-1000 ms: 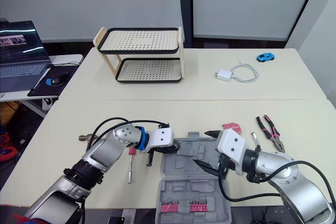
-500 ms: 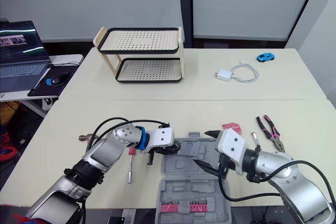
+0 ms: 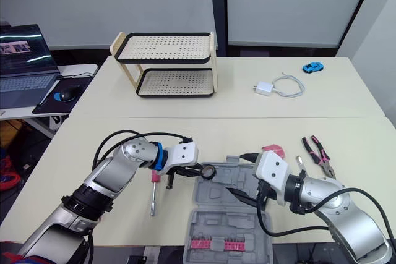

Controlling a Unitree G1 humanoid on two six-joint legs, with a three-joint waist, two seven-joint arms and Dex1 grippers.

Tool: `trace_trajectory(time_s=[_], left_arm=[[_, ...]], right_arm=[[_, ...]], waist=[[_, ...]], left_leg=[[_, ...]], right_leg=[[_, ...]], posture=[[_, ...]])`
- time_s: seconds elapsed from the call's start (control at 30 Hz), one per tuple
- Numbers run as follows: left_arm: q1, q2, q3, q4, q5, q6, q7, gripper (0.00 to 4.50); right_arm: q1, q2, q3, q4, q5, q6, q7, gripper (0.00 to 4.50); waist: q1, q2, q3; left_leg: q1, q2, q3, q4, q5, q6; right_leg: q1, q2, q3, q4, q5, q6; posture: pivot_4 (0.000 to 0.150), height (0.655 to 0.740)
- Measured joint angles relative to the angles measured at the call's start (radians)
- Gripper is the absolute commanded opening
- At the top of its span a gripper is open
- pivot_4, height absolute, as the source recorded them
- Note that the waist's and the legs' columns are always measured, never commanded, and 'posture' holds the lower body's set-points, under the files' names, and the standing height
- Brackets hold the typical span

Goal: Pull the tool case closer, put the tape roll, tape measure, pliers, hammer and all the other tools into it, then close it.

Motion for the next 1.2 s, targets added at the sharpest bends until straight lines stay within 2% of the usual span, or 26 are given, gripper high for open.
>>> trace_trajectory(time_s=[0.33,0.53,0.77,1.2], left_arm=[[0.012,-0.033,0.038,0.011,-0.042,-0.046,0.049,0.67],[0.111,-0.095,0.132,0.019,-0.145,-0.114,0.099,0.67],[0.224,-0.158,0.200,0.143,-0.193,-0.311,0.161,0.67],[0.194,-0.255,0.199,0.382,-0.164,-0.498,0.245,0.67]], right_arm=[[0.009,0.000,0.002,0.018,-0.018,-0.021,0.010,4.50],[0.016,0.000,-0.001,0.023,-0.018,-0.039,0.021,4.50],[0.015,0.001,-0.002,0.024,-0.019,-0.041,0.021,4.50],[0.009,-0.001,-0.004,0.024,-0.018,-0.039,0.021,4.50]], waist=[[0.000,0.000,0.000],[-0.003,0.000,0.000],[0.004,0.000,-0.001],[0.003,0.000,-0.001]], left_leg=[[0.000,0.000,0.000,0.000,0.000,0.000],[0.001,0.000,0.000,0.000,0.000,0.000],[0.001,0.000,0.000,0.001,0.000,-0.001],[0.001,0.000,0.000,0.001,0.000,-0.001]], right_leg=[[0.000,0.000,0.000,0.000,0.000,0.000],[0.000,0.000,0.001,0.000,0.000,0.000],[0.001,0.000,0.000,0.000,0.000,0.000],[0.001,0.000,0.000,0.000,0.000,0.000]], posture=[[0.150,0.7400],[0.150,0.7400],[0.150,0.7400],[0.150,0.7400]])
